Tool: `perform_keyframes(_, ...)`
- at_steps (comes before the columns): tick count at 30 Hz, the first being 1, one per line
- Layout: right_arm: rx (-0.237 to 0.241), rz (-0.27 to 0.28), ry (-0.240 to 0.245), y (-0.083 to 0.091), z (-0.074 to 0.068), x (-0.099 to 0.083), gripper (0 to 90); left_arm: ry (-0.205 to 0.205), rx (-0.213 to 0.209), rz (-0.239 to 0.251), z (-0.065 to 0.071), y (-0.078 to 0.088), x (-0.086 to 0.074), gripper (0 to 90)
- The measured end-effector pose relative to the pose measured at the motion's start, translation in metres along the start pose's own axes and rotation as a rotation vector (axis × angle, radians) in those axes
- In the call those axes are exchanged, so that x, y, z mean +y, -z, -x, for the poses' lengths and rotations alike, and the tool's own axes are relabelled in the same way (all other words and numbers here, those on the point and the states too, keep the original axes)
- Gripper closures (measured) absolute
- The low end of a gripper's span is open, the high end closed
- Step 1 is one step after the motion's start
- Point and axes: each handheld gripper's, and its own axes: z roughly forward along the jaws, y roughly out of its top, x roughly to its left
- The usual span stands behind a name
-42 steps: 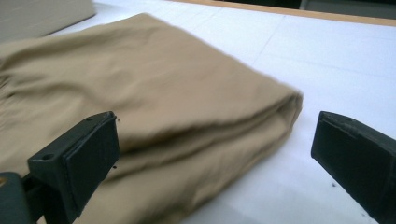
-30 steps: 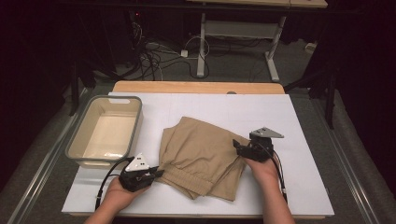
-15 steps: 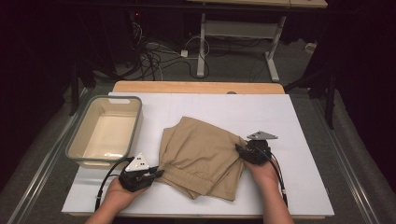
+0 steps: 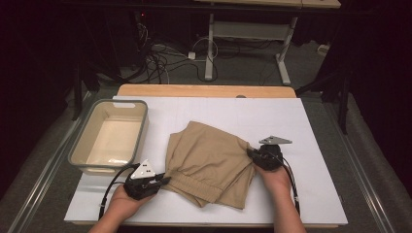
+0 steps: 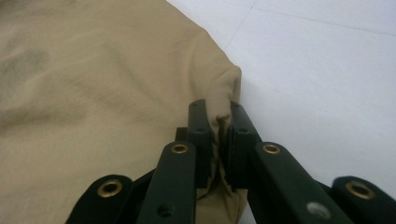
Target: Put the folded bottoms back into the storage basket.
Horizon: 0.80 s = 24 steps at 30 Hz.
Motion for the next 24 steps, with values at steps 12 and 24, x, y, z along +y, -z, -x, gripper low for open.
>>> perform_keyframes(12,-0.038,0.074,0.072,0.007,-0.009,-0.003,85.5,-0.034,0.039,-0.119,0.006,0.003,0.021,77.5)
perform_keyframes(24,-0.040,0.152,0.089,0.024,-0.014,-0.004,85.5,-0.066,0.023,-0.369,0.000,0.003,0.069,77.3)
